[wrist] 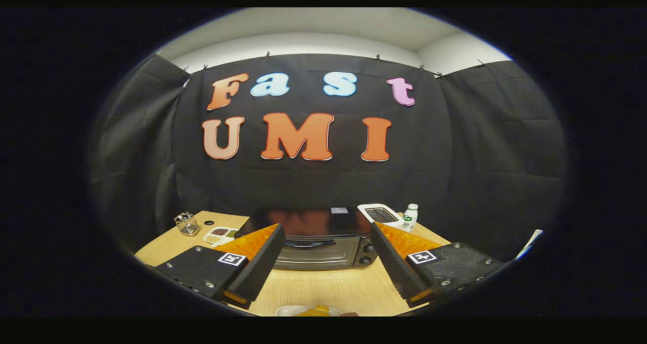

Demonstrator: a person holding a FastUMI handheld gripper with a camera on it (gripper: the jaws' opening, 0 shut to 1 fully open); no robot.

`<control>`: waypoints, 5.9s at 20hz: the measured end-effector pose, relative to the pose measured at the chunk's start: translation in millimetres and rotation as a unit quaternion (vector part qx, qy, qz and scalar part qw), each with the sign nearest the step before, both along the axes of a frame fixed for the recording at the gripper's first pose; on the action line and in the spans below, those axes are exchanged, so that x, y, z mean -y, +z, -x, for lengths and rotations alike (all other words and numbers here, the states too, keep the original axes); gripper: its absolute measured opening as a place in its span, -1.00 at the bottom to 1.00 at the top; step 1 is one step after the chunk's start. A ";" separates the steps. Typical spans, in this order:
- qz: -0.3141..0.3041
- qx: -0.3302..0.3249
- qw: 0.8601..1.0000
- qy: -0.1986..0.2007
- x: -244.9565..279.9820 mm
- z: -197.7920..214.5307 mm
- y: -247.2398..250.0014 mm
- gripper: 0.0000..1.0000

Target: Open the toaster oven, put the food inside, and close the toaster oven door.

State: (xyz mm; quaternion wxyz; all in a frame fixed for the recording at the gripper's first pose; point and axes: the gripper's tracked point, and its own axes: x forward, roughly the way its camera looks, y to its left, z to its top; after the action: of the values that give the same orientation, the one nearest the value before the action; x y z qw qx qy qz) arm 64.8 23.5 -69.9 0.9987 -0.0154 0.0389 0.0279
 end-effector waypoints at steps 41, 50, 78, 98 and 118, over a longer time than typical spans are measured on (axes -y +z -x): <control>-0.002 -0.131 0.990 0.045 -46.9 -33.7 -135.0 1.00; 0.003 -0.150 0.987 0.057 -39.5 4.0 -168.4 1.00; 0.012 -0.259 0.963 0.068 -33.1 41.2 -253.0 0.98; -0.008 -0.184 0.983 0.027 -8.8 103.6 -226.0 0.98; 0.033 -0.162 0.986 -0.035 -20.6 148.9 -279.5 0.98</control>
State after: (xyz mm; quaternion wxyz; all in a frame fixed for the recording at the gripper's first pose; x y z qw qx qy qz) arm -84.1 44.0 -349.4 0.9787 -0.0419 0.2011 -0.0058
